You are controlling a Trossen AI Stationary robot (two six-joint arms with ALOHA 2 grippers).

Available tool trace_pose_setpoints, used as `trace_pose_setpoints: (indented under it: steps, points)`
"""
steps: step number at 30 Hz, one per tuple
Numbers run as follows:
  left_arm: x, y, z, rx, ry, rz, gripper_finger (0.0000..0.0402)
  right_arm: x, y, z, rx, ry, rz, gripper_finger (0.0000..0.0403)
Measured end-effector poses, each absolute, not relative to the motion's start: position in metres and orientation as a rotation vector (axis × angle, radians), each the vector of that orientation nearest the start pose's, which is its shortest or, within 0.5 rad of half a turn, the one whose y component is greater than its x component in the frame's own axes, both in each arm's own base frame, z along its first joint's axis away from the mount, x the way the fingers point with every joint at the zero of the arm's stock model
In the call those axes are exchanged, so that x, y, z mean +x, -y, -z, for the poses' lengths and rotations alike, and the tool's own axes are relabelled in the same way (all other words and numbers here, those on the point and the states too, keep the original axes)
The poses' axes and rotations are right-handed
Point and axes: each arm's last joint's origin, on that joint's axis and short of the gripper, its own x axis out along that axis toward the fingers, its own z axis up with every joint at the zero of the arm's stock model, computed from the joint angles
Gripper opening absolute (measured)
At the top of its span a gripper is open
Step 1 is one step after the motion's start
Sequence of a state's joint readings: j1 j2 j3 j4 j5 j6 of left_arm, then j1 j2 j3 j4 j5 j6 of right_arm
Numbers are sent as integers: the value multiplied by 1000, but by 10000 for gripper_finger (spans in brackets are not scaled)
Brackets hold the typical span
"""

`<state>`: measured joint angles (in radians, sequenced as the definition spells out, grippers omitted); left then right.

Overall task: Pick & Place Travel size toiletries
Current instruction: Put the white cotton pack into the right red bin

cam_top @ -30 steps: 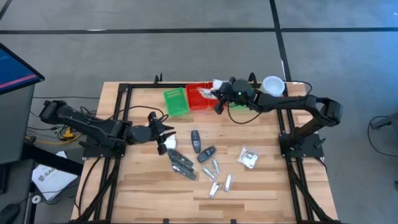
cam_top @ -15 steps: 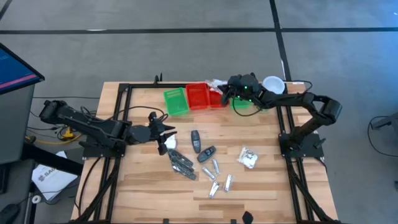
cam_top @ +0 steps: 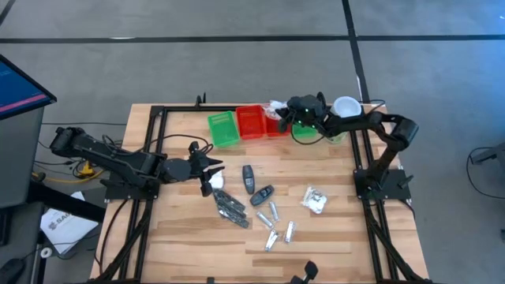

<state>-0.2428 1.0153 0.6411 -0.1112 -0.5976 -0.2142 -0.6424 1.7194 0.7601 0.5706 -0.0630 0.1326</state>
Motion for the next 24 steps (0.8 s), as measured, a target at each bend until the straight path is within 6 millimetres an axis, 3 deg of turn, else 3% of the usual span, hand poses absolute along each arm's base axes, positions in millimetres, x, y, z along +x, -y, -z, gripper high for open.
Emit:
trace_pose_setpoints:
  steps: [17, 24]
  points:
    - [210, 35, -252, -11, -401, -393, 80, 257, 218, -149, 294, -410, 683, 3]
    - [210, 35, -252, -13, -397, -392, 80, 257, 219, -150, 258, -412, 722, 51]
